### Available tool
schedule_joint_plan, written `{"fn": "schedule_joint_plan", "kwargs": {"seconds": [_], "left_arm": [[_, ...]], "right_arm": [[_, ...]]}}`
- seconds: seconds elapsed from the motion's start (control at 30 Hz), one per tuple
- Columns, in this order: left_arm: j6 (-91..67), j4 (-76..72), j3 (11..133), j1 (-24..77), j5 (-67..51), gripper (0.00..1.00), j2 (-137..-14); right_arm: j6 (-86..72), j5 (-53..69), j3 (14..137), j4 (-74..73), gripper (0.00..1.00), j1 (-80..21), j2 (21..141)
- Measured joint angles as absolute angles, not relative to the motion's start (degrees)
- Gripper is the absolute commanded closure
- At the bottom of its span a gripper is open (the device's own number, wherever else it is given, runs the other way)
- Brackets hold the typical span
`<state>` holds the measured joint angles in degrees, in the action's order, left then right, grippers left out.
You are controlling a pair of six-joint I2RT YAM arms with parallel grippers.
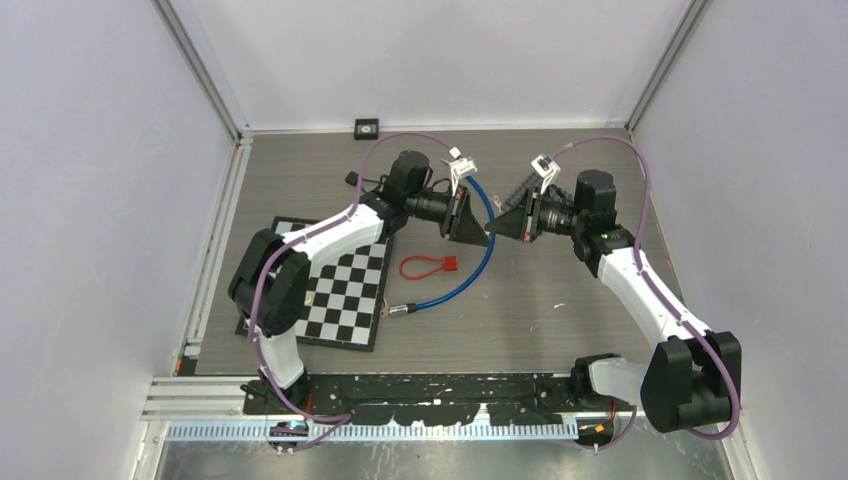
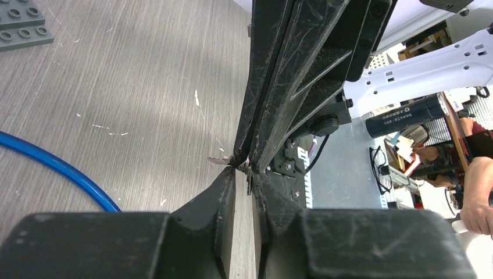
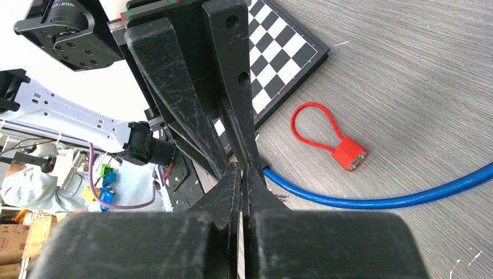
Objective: Unlock with the key
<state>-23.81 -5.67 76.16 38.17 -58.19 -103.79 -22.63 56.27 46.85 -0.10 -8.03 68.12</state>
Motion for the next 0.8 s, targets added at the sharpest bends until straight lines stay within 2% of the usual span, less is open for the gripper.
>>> {"fn": "schedule_joint_plan", "kwargs": {"seconds": [0.1,0.13,0.4,0.5,0.8], "left_arm": [[-24.3,-6.2,76.2,37.8,-58.6,0.99,-103.8],[-24.5,-6.4,76.2,37.8,-58.8,1.00,-103.8],[-23.2,-5.5,76.2,37.8,-59.2,1.00,-103.8],[-18.9,-1.6,77.0,37.9,-59.2,1.00,-103.8],[-5.2,13.2,81.3,38.9,-59.0,1.00,-103.8]], "right_arm": [[-22.6,56.1,46.8,0.2,0.99,-8.0,68.1],[-22.6,56.1,46.8,0.3,1.00,-8.0,68.1],[-20.9,56.5,46.7,-0.1,0.96,-8.0,68.1],[-18.7,56.7,46.7,-2.0,0.92,-8.2,68.1],[-8.1,59.3,48.4,-12.4,0.91,-8.6,68.1]]}}
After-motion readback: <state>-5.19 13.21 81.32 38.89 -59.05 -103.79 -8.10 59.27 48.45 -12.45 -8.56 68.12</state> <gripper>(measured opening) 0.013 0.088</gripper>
